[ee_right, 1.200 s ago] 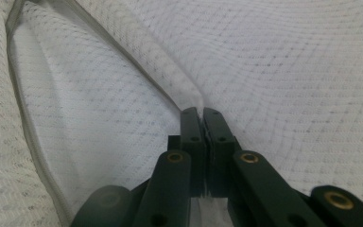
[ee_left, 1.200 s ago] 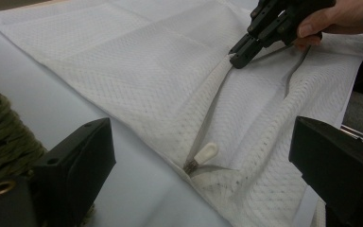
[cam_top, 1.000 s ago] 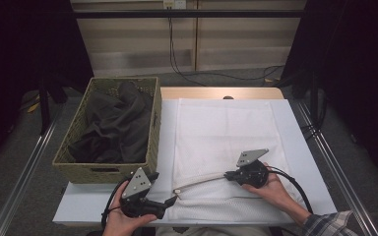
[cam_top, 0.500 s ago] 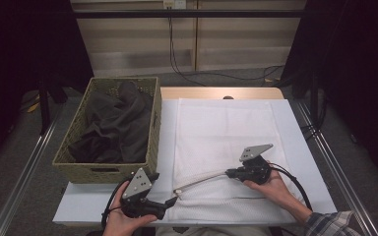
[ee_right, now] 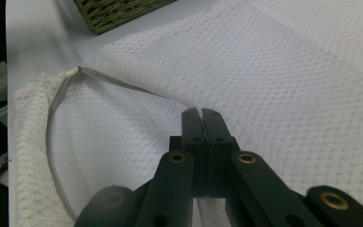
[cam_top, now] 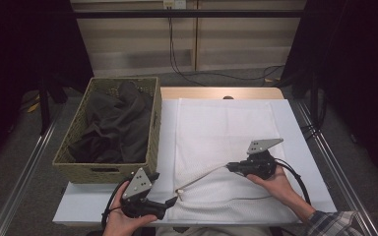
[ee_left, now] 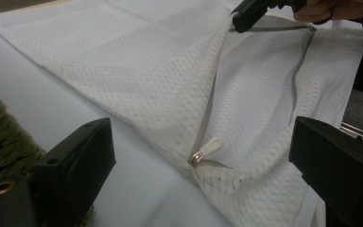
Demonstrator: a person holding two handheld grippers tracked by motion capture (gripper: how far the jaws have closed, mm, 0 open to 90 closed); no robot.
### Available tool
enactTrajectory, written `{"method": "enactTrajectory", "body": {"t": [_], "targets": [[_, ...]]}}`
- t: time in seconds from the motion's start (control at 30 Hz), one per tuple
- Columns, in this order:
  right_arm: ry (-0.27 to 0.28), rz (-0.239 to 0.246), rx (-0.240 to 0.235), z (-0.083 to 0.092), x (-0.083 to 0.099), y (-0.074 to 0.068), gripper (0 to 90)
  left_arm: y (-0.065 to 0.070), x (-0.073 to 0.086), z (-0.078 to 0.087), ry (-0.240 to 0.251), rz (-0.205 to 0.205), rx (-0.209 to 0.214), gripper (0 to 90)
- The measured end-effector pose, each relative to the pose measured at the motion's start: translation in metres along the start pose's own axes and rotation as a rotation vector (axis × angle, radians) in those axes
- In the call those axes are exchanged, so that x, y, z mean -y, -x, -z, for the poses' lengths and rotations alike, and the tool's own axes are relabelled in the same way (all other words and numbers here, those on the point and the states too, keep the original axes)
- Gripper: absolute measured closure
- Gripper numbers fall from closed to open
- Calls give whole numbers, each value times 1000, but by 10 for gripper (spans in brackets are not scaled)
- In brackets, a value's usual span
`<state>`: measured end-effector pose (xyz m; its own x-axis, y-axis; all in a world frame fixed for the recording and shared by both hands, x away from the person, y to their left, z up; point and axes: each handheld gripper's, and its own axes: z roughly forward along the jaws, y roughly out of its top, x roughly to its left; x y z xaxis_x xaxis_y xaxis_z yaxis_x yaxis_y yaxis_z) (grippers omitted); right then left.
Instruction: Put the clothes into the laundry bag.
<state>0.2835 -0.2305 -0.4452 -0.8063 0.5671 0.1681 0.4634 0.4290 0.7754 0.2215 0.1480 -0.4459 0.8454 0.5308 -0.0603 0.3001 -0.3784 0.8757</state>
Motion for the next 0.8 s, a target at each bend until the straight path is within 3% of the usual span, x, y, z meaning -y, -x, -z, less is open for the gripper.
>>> {"method": "enactTrajectory", "body": {"t": [0.3,0.8], "targets": [[27,8,11,2,-13,-1,900,0,0,0,-4,-1,-5,75],[131,19,20,21,-36,2,900,0,0,0,1,6,-2,75]]}}
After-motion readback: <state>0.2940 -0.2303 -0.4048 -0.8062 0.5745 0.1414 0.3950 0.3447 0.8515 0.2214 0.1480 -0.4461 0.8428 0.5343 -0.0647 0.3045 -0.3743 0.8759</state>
